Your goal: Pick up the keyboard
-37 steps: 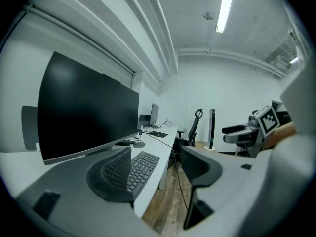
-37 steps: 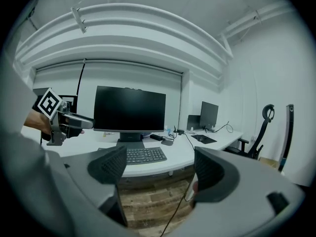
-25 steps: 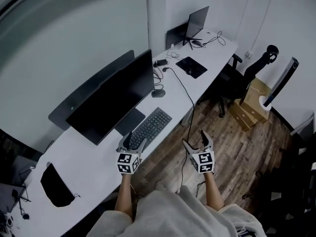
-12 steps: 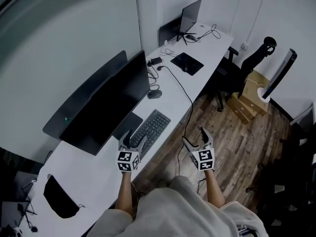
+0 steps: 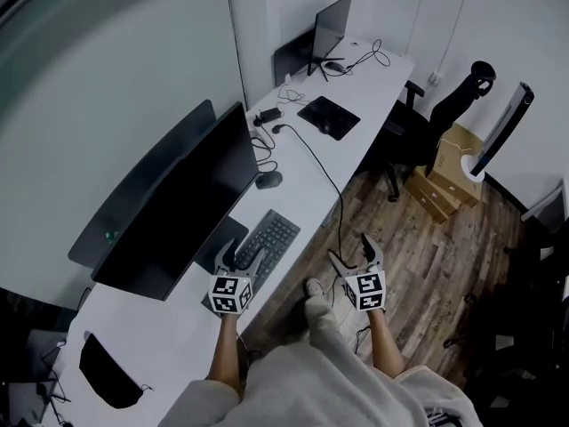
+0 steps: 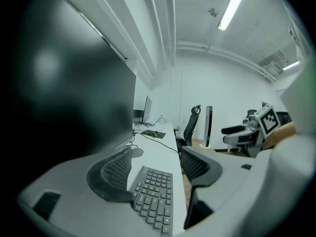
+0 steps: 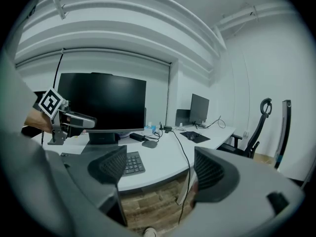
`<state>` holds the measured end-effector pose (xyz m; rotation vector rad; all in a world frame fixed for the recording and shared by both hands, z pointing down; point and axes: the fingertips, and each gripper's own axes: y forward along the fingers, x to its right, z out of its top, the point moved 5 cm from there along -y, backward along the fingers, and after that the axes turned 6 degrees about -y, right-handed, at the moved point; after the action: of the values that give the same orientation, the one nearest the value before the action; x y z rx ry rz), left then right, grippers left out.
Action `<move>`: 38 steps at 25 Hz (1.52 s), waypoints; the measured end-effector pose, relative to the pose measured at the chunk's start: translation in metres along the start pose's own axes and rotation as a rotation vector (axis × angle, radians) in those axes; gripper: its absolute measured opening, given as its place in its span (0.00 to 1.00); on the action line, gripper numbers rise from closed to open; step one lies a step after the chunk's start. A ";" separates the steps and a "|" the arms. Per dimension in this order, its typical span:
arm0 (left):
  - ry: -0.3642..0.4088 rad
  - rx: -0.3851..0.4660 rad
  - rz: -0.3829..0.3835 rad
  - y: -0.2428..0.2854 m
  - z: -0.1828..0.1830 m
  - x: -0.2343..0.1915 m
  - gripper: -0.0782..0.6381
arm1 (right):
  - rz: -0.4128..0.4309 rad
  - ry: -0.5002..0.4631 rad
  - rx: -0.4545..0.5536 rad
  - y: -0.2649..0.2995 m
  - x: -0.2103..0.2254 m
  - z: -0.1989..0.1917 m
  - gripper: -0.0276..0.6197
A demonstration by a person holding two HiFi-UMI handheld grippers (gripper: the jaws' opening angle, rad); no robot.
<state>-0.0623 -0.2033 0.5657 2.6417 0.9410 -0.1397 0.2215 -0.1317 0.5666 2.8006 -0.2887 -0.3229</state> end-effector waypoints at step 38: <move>-0.223 0.003 0.630 0.041 0.000 -0.083 0.52 | 0.670 -0.194 0.016 0.290 0.004 0.057 0.69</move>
<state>-0.1011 -0.2831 0.5941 2.7115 0.0201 -0.2706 0.1639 -0.4189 0.6062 2.4955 -1.2269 -0.4202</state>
